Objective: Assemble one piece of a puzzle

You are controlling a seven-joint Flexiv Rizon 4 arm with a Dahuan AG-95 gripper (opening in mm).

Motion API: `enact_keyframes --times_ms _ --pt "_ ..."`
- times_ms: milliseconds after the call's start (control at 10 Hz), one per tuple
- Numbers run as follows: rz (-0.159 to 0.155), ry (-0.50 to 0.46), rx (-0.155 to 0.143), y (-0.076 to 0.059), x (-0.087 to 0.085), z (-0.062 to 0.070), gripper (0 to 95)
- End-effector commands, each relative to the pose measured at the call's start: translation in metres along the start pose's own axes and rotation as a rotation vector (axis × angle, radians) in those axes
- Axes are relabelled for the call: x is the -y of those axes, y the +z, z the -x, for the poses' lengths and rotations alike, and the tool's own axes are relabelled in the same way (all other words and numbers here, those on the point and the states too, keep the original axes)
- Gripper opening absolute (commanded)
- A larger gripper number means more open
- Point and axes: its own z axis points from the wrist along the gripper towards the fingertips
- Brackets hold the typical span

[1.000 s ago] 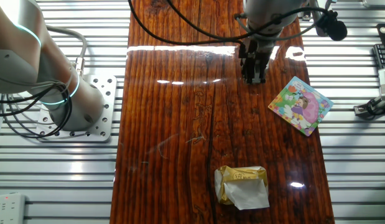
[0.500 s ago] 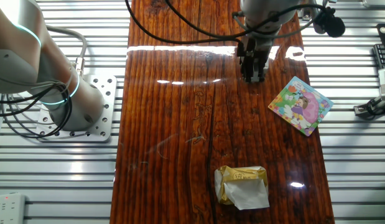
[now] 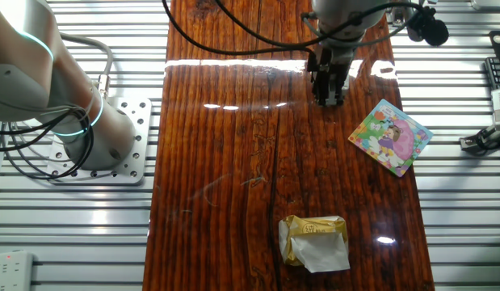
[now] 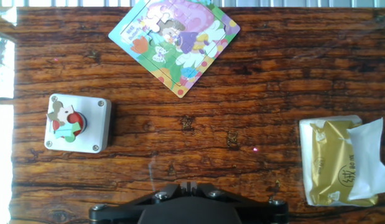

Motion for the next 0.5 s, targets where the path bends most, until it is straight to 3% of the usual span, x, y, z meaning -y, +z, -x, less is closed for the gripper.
enact_keyframes --times_ms 100,500 --pt "0.005 0.007 -0.009 -0.0017 0.0002 -0.0012 0.0" --pt "0.009 0.013 -0.006 -0.0022 0.0006 -0.0014 0.0"
